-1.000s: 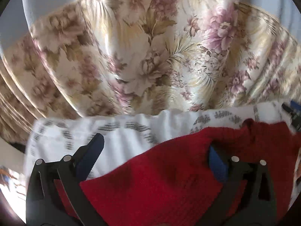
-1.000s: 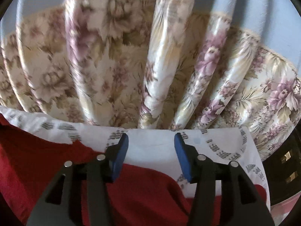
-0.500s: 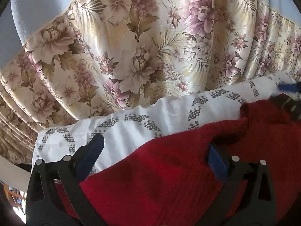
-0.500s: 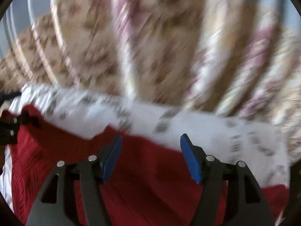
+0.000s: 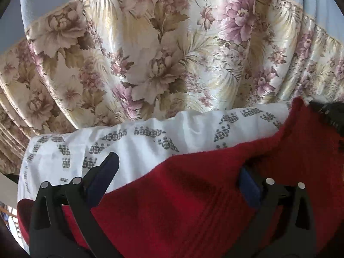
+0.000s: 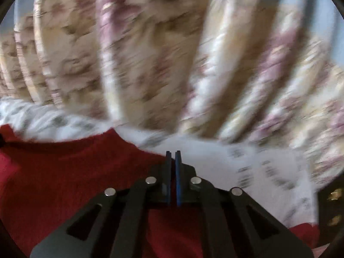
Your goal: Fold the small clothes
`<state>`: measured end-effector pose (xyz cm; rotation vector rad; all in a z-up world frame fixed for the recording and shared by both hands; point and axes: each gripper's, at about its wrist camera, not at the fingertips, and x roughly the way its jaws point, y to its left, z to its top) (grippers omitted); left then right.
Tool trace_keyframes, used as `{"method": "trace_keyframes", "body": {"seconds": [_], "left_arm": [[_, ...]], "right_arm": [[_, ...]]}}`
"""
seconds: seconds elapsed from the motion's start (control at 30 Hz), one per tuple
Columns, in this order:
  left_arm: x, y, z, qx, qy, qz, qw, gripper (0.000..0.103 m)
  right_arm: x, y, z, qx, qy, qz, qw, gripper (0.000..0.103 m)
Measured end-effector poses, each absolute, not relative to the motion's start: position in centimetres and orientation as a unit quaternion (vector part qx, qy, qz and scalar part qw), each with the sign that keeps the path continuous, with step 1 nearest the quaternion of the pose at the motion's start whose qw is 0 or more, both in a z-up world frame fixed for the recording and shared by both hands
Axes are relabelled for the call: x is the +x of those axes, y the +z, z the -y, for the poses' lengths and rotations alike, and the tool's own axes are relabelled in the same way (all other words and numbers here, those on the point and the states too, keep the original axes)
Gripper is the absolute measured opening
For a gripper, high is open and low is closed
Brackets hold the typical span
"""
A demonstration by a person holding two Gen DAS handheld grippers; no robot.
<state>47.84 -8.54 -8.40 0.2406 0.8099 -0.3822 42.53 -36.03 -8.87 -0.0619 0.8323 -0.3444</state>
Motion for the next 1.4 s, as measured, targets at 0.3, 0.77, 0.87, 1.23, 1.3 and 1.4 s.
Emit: {"method": "trace_keyframes", "body": {"seconds": [0.3,0.77,0.87,1.23,1.3,1.4], "left_arm": [[44.5,-7.6,8.6,0.1,-0.372,-0.396,0.833,0.1],[40.3,-4.1,-7.9,0.106,-0.056,-0.348,0.93,0.1],[38.4,-4.9,-13.2,0.094,-0.007,-0.375,0.922,0.1],[35.1,-9.4,-15.0,0.109,-0.003,-0.423,0.9,0.099],[35.7,-10.9,-14.3,0.119,-0.005,-0.446,0.887,0.071],[36.0,-11.7,-14.9,0.101,0.001,-0.468,0.878,0.022]], "right_arm": [[44.0,-10.3,35.9,-0.03,-0.171,-0.423,0.89,0.002],[32.7,-2.0,32.2,0.02,-0.154,-0.31,0.938,0.073],[28.6,-1.1,29.4,0.025,-0.128,-0.304,0.944,0.074],[22.3,-5.1,21.4,0.031,-0.073,-0.33,0.941,0.078],[22.0,-5.6,21.2,0.033,-0.074,-0.335,0.939,0.078],[21.2,-5.9,21.7,0.04,-0.075,-0.336,0.938,0.078]]}}
